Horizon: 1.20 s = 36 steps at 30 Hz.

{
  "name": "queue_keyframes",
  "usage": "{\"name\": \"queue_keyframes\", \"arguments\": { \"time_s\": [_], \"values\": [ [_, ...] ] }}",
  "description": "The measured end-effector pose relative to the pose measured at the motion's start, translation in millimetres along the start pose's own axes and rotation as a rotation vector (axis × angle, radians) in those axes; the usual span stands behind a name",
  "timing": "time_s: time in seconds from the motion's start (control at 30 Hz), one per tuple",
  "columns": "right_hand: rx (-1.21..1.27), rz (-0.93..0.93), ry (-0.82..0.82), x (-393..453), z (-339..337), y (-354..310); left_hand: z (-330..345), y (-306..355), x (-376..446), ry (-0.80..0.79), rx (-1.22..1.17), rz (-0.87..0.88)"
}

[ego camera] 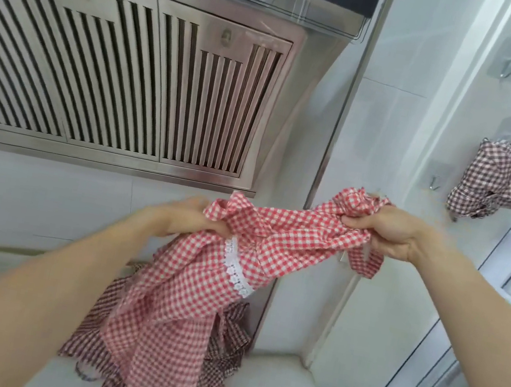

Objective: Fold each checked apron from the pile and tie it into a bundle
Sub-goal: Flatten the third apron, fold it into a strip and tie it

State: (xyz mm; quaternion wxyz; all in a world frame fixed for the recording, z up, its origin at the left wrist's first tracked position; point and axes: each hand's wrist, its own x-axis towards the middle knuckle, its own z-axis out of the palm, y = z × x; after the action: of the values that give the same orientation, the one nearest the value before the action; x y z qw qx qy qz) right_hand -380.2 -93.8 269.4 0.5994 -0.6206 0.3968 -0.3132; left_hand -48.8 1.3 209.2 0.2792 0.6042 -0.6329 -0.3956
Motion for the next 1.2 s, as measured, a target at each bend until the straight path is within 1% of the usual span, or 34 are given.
{"name": "queue_keyframes", "arguments": {
  "time_s": [0.03, 0.07, 0.17, 0.2, 0.27, 0.33, 0.4, 0.47, 0.5, 0.57, 0.6, 0.63, 0.67, 0.7, 0.77, 0.83, 0.9, 0.97, 1.03, 1.1, 1.13, 1.2],
  "values": [
    [0.031, 0.022, 0.006, 4, 2, 11, -11, 4, -3, 0.04, 0.085, -0.016],
    [0.058, 0.039, 0.015, 7, 3, 20, -20, 12, -7, 0.041, 0.185, -0.04],
    [0.11, 0.137, 0.015, 16, 10, 56, -24, 27, -10, -0.024, 0.439, -0.158],
    [0.11, 0.189, 0.033, 18, 10, 70, -18, 27, -8, -0.002, 0.517, -0.138],
    [0.114, 0.288, 0.095, 19, 11, 106, -1, 10, -3, 0.125, 0.615, -0.037],
    [0.152, 0.399, 0.211, 16, 6, 152, 20, -26, 1, 0.197, 0.609, -0.02],
    [0.18, 0.548, 0.286, 4, 6, 201, 39, -75, 2, 0.145, 0.585, -0.115],
    [0.006, 0.733, 0.351, -14, 13, 238, 56, -124, -4, 0.051, 0.59, -0.222],
    [-0.093, 0.783, 0.396, -21, 19, 255, 66, -148, -9, -0.007, 0.586, -0.271],
    [-0.215, 0.734, 0.478, -25, 33, 279, 85, -189, -21, -0.091, 0.567, -0.338],
    [-0.295, 0.686, 0.492, -23, 41, 286, 94, -207, -29, -0.098, 0.568, -0.388],
    [-0.381, 0.653, 0.471, -20, 54, 294, 102, -227, -36, -0.101, 0.576, -0.46],
    [-0.473, 0.615, 0.416, -18, 69, 296, 109, -243, -43, -0.113, 0.589, -0.53],
    [-0.559, 0.574, 0.328, -14, 86, 303, 116, -261, -52, -0.138, 0.592, -0.59],
    [-0.727, 0.432, 0.157, -10, 118, 311, 131, -290, -70, -0.157, 0.535, -0.646],
    [-0.841, 0.293, 0.052, -5, 146, 322, 142, -309, -86, -0.151, 0.413, -0.656],
    [-0.899, 0.17, -0.034, 2, 168, 335, 155, -325, -100, -0.129, 0.369, -0.638],
    [-0.99, 0.096, -0.134, 8, 186, 348, 168, -339, -112, -0.081, 0.415, -0.603],
    [-1.093, 0.04, -0.226, 15, 200, 356, 176, -350, -119, 0.057, 0.462, -0.533],
    [-1.179, 0.045, -0.296, 24, 209, 361, 179, -358, -123, 0.221, 0.436, -0.473],
    [-1.211, 0.059, -0.335, 28, 211, 364, 178, -360, -125, 0.261, 0.426, -0.457],
    [-1.262, 0.08, -0.387, 35, 213, 367, 172, -364, -127, 0.257, 0.406, -0.462]
  ]
}}
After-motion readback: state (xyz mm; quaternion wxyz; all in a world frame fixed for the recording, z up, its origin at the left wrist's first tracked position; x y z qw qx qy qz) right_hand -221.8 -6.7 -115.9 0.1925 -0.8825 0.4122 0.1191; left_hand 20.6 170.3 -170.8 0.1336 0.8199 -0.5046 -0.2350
